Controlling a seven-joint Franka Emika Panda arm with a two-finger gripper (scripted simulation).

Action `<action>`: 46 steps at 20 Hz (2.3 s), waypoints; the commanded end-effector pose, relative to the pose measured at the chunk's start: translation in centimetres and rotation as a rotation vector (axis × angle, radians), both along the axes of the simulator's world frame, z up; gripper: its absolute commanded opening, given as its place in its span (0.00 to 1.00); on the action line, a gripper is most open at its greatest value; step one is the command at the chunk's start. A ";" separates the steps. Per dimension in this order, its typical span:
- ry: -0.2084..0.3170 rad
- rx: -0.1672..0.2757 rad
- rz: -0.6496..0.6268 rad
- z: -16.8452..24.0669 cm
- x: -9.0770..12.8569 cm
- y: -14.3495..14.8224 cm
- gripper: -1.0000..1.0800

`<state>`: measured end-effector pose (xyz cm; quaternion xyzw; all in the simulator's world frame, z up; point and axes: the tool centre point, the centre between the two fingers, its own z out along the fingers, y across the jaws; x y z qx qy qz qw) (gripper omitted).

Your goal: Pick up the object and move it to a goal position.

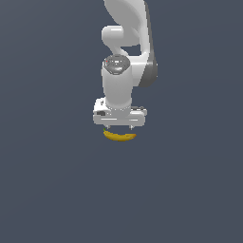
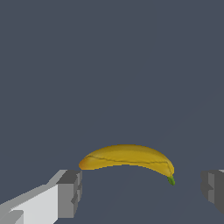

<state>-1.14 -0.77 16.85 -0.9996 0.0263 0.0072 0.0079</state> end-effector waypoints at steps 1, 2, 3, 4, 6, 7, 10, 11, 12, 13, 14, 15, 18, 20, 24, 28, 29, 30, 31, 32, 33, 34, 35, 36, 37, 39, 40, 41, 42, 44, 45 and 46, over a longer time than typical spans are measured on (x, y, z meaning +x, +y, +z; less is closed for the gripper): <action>0.000 0.000 0.000 0.0 0.0 0.0 0.96; 0.001 0.000 0.000 0.0 0.0 0.0 0.96; 0.003 -0.002 0.000 0.0 -0.1 -0.2 0.96; 0.006 -0.003 0.000 0.0 -0.2 -0.4 0.96; 0.016 -0.009 0.000 -0.1 -0.5 -1.1 0.96; 0.022 -0.013 0.001 -0.1 -0.7 -1.4 0.96; 0.031 -0.018 0.003 -0.1 -1.0 -2.0 0.96; 0.031 -0.018 0.004 -0.1 -1.0 -2.0 0.96; 0.030 -0.018 0.004 -0.1 -1.0 -2.0 0.96; 0.029 -0.017 0.002 -0.1 -1.0 -1.9 0.96; 0.029 -0.017 0.000 -0.1 -1.0 -1.9 0.96; 0.029 -0.017 -0.001 -0.1 -1.0 -1.9 0.96; 0.029 -0.017 0.002 -0.1 -1.0 -1.9 0.96; 0.029 -0.017 0.011 -0.2 -1.0 -2.0 0.96; 0.028 -0.018 0.046 -0.5 -1.1 -2.0 0.96; 0.027 -0.019 0.101 -0.9 -1.2 -2.0 0.96; 0.026 -0.019 0.118 -1.1 -1.3 -2.0 0.96; 0.026 -0.019 0.136 -1.2 -1.3 -2.1 0.96; 0.026 -0.019 0.156 -1.4 -1.4 -2.1 0.96; 0.025 -0.019 0.176 -1.5 -1.4 -2.1 0.96; 0.025 -0.019 0.199 -1.7 -1.5 -2.1 0.96; 0.024 -0.020 0.222 -1.9 -1.5 -2.1 0.96; 0.023 -0.020 0.247 -2.1 -1.6 -2.1 0.96; 0.023 -0.020 0.273 -2.3 -1.7 -2.1 0.96; 0.022 -0.020 0.301 -2.5 -1.7 -2.1 0.96; 0.021 -0.020 0.357 -3.0 -1.9 -2.2 0.96; 0.020 -0.020 0.385 -3.2 -2.0 -2.2 0.96; 0.019 -0.020 0.413 -3.4 -2.1 -2.2 0.96; 0.019 -0.020 0.442 -3.6 -2.1 -2.2 0.96; 0.017 -0.020 0.498 -4.0 -2.3 -2.2 0.96; 0.017 -0.020 0.526 -4.2 -2.4 -2.1 0.96; 0.016 -0.019 0.555 -4.5 -2.5 -2.1 0.96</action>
